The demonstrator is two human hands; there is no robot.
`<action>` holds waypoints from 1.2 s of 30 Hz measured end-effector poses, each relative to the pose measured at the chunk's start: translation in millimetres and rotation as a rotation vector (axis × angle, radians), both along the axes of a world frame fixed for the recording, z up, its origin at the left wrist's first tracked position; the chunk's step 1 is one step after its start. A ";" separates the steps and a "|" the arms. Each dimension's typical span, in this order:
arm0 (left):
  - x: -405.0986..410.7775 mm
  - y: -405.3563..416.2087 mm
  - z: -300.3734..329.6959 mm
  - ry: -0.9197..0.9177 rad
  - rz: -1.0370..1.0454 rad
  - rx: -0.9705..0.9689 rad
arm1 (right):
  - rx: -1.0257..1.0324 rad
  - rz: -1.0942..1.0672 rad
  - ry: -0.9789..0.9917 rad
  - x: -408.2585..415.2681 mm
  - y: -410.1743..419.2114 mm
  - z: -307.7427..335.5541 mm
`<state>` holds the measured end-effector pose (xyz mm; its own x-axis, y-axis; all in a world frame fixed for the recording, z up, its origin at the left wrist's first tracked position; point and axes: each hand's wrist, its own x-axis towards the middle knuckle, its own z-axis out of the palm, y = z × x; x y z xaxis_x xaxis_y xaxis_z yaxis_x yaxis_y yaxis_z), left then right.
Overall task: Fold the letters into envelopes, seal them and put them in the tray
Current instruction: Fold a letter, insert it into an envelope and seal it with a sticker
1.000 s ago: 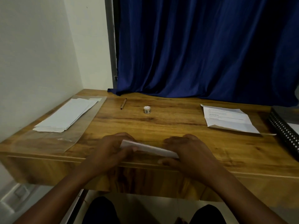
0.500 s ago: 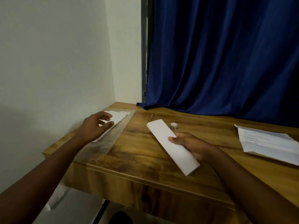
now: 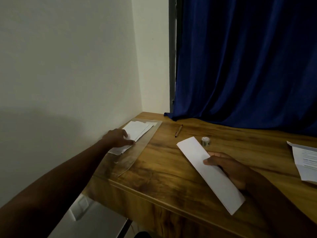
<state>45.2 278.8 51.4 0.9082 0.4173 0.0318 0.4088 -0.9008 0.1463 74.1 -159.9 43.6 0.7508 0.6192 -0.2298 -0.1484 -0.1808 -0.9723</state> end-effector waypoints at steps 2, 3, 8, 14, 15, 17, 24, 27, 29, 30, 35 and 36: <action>2.2 -2.2 2.9 0.001 -0.004 0.022 | 0.004 0.004 0.002 1.7 0.4 -1.4; 2.2 -3.6 6.3 0.006 -0.008 0.036 | 0.006 0.007 0.007 2.5 1.1 -1.7; 0.4 -18.0 20.5 0.041 -0.026 0.136 | 0.043 0.055 0.027 3.7 1.9 -4.2; -0.1 -8.1 19.0 -0.052 0.014 0.105 | 0.121 0.125 0.009 7.4 0.1 -7.1; -0.1 -4.6 21.8 -0.075 0.024 0.095 | 0.137 0.127 -0.004 7.3 0.2 -7.4; -0.8 1.4 32.9 -0.126 0.037 0.093 | 0.168 0.134 -0.014 4.2 0.3 -5.7; -35.6 0.5 112.2 -0.643 0.044 -0.095 | 0.163 0.160 0.024 3.8 -2.5 -6.3; -51.5 -24.0 125.7 -0.944 -0.067 -0.661 | 0.111 0.116 -0.001 1.0 -1.3 -4.7; -58.1 -51.3 119.4 -0.956 -0.172 -1.046 | 0.082 0.098 -0.023 -2.0 -0.5 -3.0; -60.1 -68.8 111.8 -0.924 -0.230 -1.219 | 0.071 0.087 -0.038 -4.4 -0.3 -1.3; -64.0 -180.3 52.4 -0.806 -0.240 -1.842 | 0.174 -0.029 -0.120 -25.4 -0.8 12.8; -64.0 -201.5 40.3 -0.773 -0.216 -1.934 | 0.220 -0.074 -0.144 -29.2 -2.7 14.6</action>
